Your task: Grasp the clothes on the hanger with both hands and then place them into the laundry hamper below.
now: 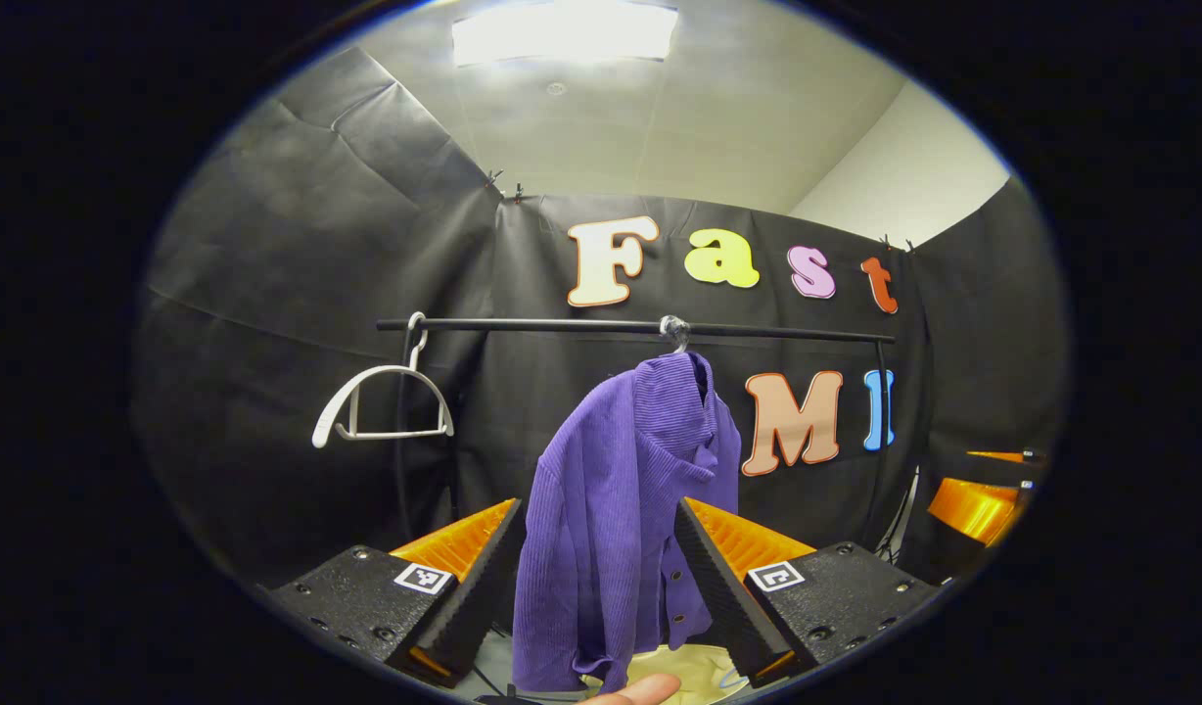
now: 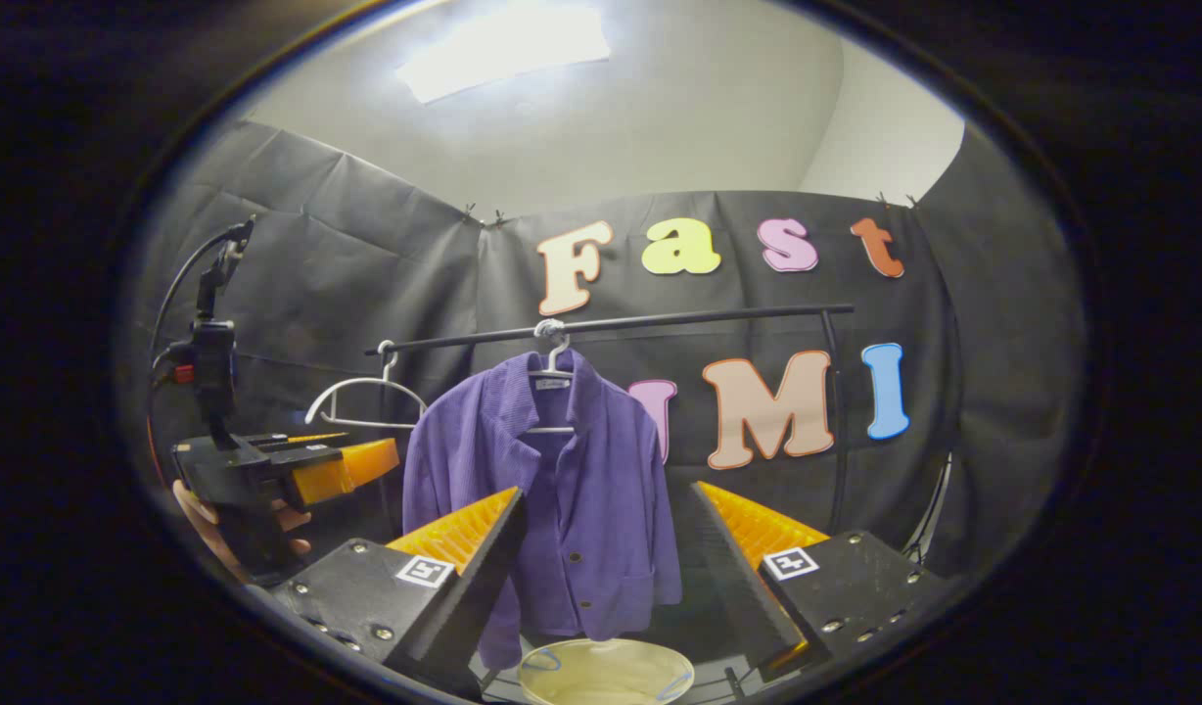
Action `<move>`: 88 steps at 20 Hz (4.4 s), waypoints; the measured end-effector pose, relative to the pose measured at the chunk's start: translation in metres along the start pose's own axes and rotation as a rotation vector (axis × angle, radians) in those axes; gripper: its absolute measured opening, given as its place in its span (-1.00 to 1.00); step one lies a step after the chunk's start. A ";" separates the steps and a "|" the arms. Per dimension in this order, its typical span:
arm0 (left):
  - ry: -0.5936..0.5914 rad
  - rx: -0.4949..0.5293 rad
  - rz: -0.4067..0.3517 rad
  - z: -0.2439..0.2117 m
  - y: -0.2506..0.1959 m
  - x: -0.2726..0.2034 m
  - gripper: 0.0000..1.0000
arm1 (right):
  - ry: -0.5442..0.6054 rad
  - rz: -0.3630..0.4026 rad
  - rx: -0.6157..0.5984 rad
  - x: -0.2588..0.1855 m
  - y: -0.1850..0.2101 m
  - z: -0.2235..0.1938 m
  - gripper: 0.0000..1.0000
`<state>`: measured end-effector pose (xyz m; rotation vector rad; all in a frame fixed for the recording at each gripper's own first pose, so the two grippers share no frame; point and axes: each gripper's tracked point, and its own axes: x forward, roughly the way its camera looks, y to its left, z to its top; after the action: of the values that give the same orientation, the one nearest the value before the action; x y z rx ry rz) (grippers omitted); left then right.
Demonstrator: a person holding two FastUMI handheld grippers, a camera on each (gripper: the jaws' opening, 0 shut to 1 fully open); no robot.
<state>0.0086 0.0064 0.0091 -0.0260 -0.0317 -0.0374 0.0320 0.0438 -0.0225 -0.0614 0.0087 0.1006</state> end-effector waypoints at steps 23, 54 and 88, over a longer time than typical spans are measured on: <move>0.150 0.216 0.190 -0.105 -0.048 0.153 0.89 | 0.149 0.059 0.098 0.191 -0.053 -0.097 0.89; 0.035 -0.011 -0.229 -0.036 -0.017 0.098 -1.00 | 0.132 0.030 0.041 0.323 0.005 -0.106 -0.91; -0.148 0.162 0.053 0.074 0.143 0.214 -1.00 | -0.079 -0.328 -0.182 0.410 -0.120 -0.006 -0.99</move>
<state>0.2253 0.1433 0.0863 0.1323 -0.1819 0.0199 0.4524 -0.0349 -0.0262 -0.2390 -0.0895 -0.2246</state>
